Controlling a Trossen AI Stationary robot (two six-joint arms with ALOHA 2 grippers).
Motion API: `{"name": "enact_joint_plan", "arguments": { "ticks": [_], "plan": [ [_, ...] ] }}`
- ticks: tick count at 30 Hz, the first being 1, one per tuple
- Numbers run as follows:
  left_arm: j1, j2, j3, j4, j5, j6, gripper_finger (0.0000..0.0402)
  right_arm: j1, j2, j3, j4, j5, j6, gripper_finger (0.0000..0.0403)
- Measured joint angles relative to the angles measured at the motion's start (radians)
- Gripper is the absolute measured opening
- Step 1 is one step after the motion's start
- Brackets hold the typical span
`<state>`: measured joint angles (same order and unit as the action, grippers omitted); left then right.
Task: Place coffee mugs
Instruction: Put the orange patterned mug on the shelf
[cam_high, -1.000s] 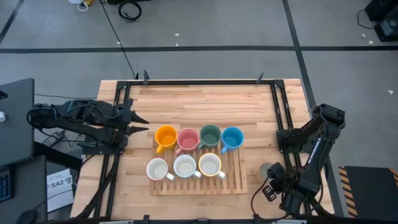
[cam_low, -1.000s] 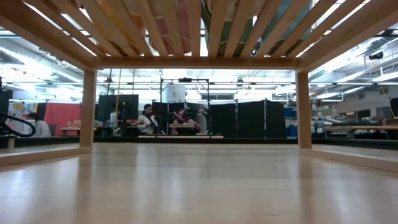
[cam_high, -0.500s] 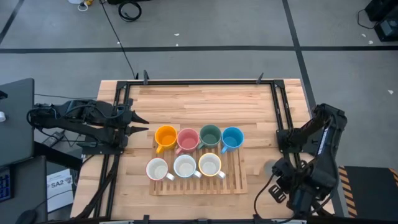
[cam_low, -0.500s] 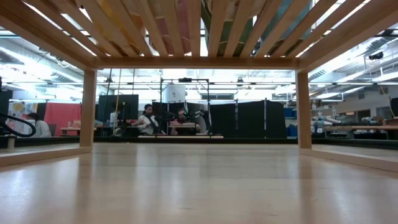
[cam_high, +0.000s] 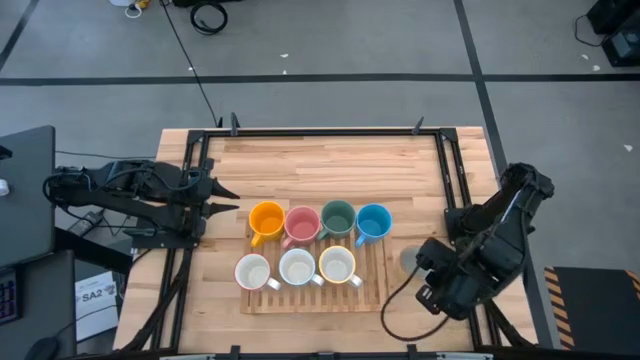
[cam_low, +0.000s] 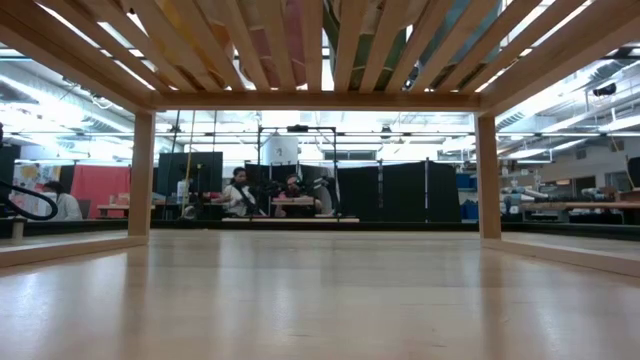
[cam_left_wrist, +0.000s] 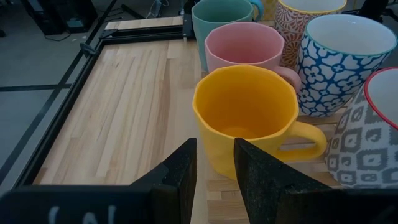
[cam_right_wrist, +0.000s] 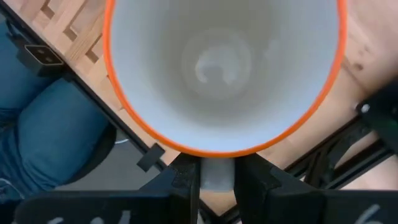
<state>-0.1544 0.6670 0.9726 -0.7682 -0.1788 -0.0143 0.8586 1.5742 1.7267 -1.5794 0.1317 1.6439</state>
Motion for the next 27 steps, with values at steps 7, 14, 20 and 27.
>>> {"name": "enact_joint_plan", "arguments": {
  "ticks": [7, 14, 20, 27],
  "plan": [
    [0.0, 0.0, 0.0, 0.0, 0.0, 0.0, 0.0114, -0.064, -0.002, 0.0, 0.004, -0.06, -0.132, 0.0078],
    [0.0, 0.0, 0.0, 0.0, 0.0, 0.0, 0.0114, -0.061, -0.013, 0.0, 0.012, -0.074, -0.148, 0.0078],
    [0.0, 0.0, 0.0, -0.001, 0.0, 0.001, 0.0114, -0.036, -0.039, 0.0, 0.012, -0.092, -0.148, 0.0078],
    [0.0, 0.0, 0.0, -0.003, 0.0, 0.001, 0.0114, 0.004, -0.095, 0.0, 0.008, -0.074, -0.127, 0.0078]
  ]
}}
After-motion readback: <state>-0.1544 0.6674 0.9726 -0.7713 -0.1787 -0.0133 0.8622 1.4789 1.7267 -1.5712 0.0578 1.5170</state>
